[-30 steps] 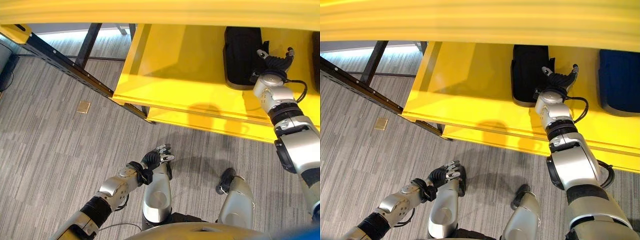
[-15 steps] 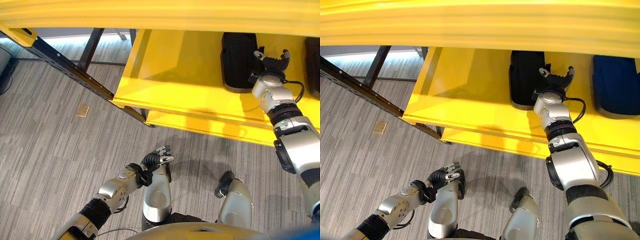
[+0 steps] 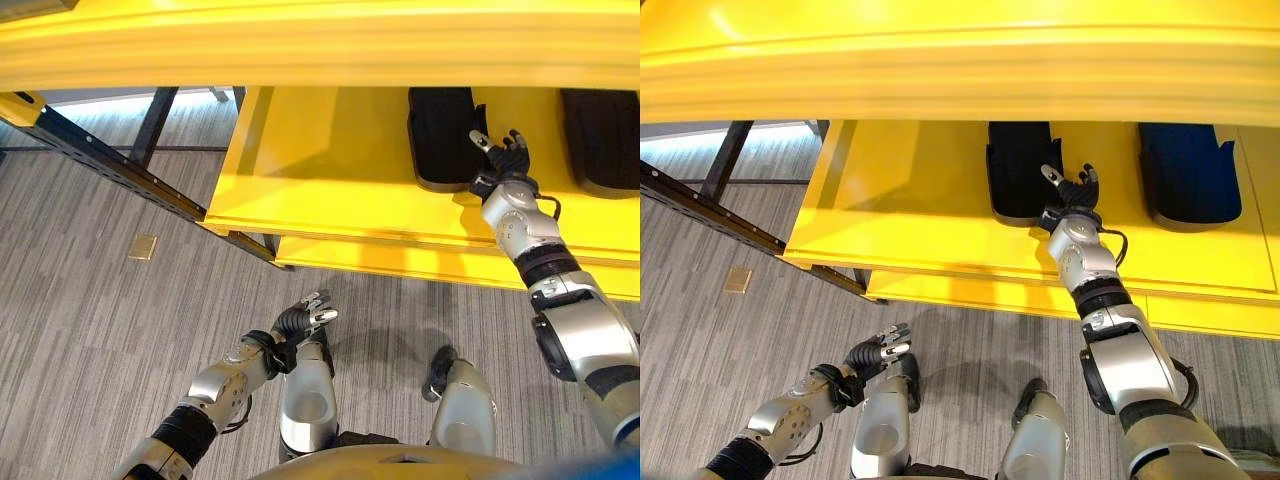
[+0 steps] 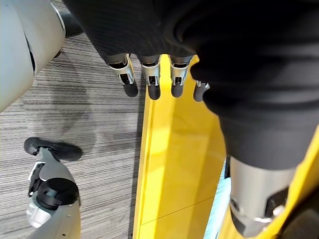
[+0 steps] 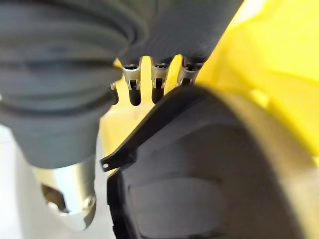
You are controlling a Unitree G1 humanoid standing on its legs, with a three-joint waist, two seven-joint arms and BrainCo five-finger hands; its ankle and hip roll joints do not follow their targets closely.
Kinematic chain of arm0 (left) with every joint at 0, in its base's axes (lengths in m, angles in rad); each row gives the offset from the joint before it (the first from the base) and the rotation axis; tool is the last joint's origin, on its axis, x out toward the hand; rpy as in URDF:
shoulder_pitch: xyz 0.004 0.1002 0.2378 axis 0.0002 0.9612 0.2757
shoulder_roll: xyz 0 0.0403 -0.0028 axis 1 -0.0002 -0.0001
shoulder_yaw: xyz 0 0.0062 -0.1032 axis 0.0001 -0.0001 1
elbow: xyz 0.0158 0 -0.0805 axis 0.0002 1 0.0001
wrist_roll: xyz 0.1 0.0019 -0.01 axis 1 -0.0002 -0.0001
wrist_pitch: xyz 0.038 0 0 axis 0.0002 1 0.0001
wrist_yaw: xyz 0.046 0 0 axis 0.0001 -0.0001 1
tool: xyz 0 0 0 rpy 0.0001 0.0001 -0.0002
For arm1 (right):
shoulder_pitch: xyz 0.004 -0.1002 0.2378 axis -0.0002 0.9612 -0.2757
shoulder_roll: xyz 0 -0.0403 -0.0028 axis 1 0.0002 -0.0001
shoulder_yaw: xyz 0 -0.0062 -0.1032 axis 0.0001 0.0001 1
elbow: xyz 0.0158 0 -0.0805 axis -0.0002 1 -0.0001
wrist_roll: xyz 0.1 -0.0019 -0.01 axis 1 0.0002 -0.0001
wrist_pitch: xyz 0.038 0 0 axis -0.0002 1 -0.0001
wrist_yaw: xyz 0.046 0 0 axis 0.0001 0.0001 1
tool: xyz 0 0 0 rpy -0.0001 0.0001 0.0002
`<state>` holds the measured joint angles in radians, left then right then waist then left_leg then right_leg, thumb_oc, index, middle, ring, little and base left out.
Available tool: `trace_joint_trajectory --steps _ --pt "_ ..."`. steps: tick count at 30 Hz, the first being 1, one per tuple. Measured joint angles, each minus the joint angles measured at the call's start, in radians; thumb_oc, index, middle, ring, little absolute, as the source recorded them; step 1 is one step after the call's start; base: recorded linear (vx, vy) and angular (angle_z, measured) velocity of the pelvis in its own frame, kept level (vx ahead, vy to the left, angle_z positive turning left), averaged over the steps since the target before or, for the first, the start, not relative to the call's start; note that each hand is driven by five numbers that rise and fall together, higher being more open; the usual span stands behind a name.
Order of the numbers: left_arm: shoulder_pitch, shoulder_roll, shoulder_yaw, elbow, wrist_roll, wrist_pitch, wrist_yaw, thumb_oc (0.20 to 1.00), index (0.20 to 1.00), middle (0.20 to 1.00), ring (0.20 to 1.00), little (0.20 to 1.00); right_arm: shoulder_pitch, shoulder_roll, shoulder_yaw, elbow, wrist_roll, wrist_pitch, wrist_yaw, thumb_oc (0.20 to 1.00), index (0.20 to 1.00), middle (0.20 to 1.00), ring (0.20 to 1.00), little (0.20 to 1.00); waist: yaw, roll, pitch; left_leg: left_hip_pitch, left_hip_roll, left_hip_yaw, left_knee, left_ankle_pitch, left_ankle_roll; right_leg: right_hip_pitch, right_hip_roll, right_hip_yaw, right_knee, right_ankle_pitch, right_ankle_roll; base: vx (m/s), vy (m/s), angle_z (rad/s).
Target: Move parts from the plastic box to the shelf.
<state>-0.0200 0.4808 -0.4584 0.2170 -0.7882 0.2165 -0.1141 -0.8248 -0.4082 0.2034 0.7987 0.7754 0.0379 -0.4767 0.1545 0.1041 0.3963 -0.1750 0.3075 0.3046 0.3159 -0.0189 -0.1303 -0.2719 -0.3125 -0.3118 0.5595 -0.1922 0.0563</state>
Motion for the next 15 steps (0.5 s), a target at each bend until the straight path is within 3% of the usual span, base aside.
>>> trace_joint_trajectory --steps 15 --pt "0.022 -0.008 -0.002 0.006 0.036 -0.031 -0.011 1.0 1.0 1.0 1.0 1.0 0.078 0.045 0.003 -0.048 0.024 -0.011 0.038 1.0 1.0 1.0 1.0 1.0 -0.007 -0.006 -0.017 0.017 0.008 0.013 -0.004 0.0 -0.001 0.003 0.014 0.012 -0.003 0.001 -0.001 0.0 -0.001 -0.03"
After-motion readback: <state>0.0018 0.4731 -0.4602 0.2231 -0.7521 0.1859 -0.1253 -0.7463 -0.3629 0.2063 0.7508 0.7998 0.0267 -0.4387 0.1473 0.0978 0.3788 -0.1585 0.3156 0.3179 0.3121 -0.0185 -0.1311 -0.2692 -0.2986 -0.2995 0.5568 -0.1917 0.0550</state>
